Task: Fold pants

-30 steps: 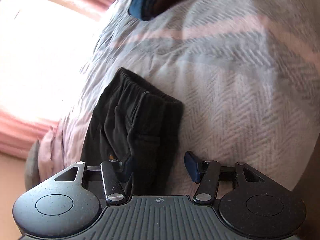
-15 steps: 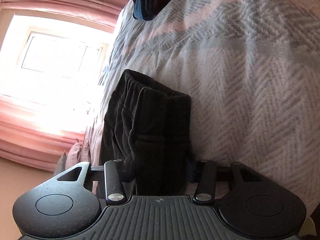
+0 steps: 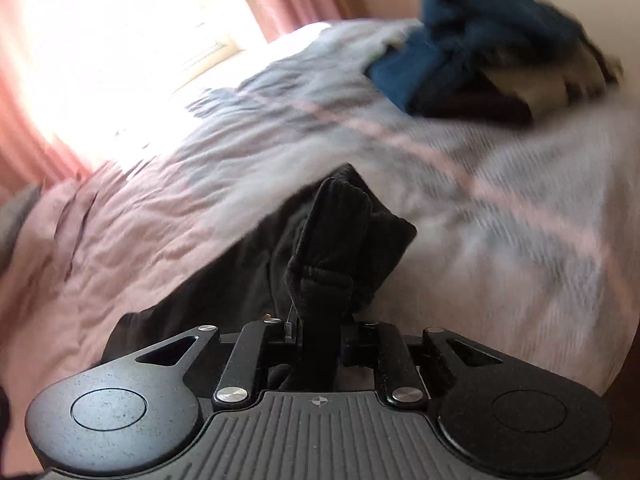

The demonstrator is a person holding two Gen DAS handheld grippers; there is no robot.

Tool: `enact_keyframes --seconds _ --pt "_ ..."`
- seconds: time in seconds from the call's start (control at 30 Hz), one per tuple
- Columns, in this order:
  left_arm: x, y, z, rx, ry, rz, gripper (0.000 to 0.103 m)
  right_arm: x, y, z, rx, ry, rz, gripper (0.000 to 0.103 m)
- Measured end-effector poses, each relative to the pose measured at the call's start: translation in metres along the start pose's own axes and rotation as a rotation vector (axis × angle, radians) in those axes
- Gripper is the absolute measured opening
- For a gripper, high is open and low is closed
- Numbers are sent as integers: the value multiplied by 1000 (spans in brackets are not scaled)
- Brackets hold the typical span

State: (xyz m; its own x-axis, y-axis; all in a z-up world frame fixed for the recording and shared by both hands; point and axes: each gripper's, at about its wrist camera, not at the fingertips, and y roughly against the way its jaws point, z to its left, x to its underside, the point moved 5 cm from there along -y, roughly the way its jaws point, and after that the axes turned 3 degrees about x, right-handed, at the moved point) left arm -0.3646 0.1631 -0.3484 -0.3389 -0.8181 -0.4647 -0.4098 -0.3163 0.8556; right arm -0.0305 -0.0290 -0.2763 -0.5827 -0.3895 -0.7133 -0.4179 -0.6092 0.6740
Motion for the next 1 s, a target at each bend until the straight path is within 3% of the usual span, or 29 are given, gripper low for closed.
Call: enact_keyframes --seconds 0.13,0.23,0.3,0.43,0.5,0.53,0.6,0.67,0.77,0.87,1.0 --pt "2 33 50 -15 83 -49 33 -4 46 117 -61 402 -164 12" --pt "9 53 93 -49 148 -56 32 38 82 203 -180 686 -252 12" --pt "17 62 125 -67 199 -49 32 77 99 248 -276 844 -288 13" --pt "38 71 180 -77 303 -23 32 200 87 316 -431 1229 -200 18" --pt "50 73 199 -77 340 -7 31 264 56 329 -402 1426 -111 18" --pt "54 74 206 -75 352 -2 31 291 45 329 -365 1506 -127 18" --pt "64 75 215 -70 373 8 31 304 42 330 -337 1545 -191 19" --pt "73 77 221 -49 386 10 31 292 44 332 -353 1501 -184 18" --pt "82 74 225 -33 399 25 31 277 55 338 -384 1506 -257 17" --pt "82 73 222 -12 410 24 31 290 43 341 -410 1573 -198 18" --pt "78 66 209 14 379 36 31 305 37 340 -368 1648 -235 22"
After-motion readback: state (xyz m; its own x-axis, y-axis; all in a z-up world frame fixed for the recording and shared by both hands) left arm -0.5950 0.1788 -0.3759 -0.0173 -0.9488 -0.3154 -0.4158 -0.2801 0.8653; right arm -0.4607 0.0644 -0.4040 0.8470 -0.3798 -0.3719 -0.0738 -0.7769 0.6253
